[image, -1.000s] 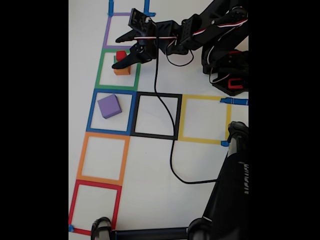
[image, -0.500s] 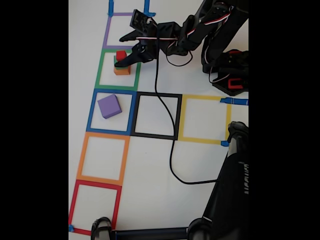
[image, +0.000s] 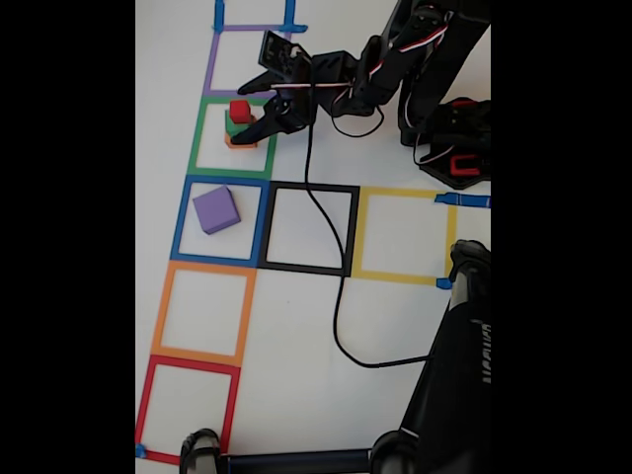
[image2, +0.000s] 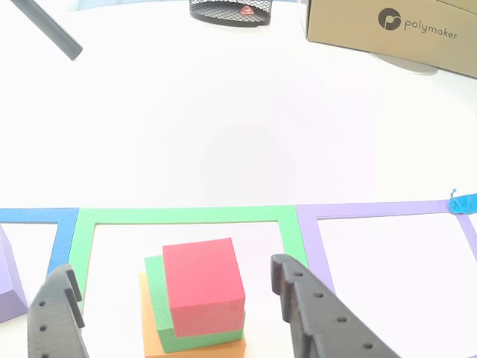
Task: Tower of hanoi
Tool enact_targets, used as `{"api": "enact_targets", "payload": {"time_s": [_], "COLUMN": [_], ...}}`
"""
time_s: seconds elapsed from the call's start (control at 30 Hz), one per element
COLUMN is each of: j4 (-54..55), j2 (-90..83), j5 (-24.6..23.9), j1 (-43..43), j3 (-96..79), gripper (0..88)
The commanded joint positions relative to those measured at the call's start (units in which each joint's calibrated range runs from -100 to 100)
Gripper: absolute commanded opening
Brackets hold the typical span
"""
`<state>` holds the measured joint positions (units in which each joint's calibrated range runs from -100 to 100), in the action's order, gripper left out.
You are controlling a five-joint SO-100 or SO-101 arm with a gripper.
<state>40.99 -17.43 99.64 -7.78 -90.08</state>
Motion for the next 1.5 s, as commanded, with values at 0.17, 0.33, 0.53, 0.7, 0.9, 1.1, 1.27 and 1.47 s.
{"api": "enact_targets", "payload": {"time_s": [0.17,0.33,0.53,0.7,0.9,1.1,1.27,1.47], "j4": [1.4,1.5,1.9,2.1,2.7,3.3,3.7,3.7], "j2": [0.4,1.2,2.6,3.7,4.0,4.0,4.3,4.3], "j5": [0.4,0.4,0.4,0.4,0.4,0.4,0.4,0.4], "j1": [1.6,1.9,2.2,2.3,2.5,3.0,3.2,3.5], "j3": [0.6,1.1,2.2,3.1,3.2,3.3,3.3,3.3], "gripper": [26.3,25.0,21.6,18.1,17.5,16.3,14.2,9.4]}}
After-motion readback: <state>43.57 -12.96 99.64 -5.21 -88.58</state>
